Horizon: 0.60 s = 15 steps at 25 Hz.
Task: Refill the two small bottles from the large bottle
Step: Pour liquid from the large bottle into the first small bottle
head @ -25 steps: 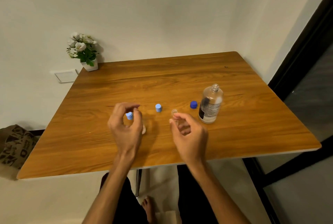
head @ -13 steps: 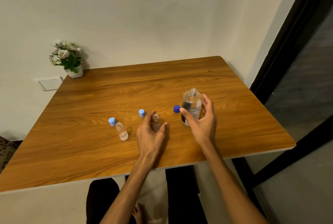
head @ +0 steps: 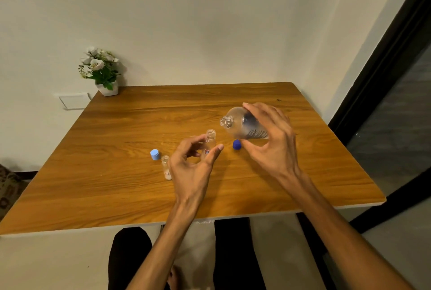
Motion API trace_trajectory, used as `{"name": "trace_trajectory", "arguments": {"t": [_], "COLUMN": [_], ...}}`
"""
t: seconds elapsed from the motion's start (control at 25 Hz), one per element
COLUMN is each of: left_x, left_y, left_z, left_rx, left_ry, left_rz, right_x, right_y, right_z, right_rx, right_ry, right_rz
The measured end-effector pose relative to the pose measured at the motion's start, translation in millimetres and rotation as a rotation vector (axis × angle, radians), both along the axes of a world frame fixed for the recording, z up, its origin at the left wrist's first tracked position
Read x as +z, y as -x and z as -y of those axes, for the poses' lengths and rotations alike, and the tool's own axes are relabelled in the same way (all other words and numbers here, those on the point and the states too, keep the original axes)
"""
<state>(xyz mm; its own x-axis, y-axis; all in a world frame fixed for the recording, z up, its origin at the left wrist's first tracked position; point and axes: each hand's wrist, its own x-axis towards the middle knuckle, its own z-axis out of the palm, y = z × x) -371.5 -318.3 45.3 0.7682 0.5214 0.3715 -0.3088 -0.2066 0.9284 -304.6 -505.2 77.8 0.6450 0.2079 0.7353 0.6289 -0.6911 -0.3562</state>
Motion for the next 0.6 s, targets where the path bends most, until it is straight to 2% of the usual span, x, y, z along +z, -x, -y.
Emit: {"name": "trace_trajectory", "arguments": {"t": [0.28,0.6], "left_x": [15.5,18.6], "left_y": [14.5,25.9], "left_z": [-5.9,-6.9], "left_rx": [-0.045,-0.045], "left_ry": [-0.068,-0.021], "left_rz": [0.101,0.13], "right_x": [29.5,51.2], "right_y": [8.9,15.4], "right_z": [1.9,-7.4], "right_rx": [0.03,0.08], "right_ry": [0.138,0.204], "right_rz": [0.101,0.178]}}
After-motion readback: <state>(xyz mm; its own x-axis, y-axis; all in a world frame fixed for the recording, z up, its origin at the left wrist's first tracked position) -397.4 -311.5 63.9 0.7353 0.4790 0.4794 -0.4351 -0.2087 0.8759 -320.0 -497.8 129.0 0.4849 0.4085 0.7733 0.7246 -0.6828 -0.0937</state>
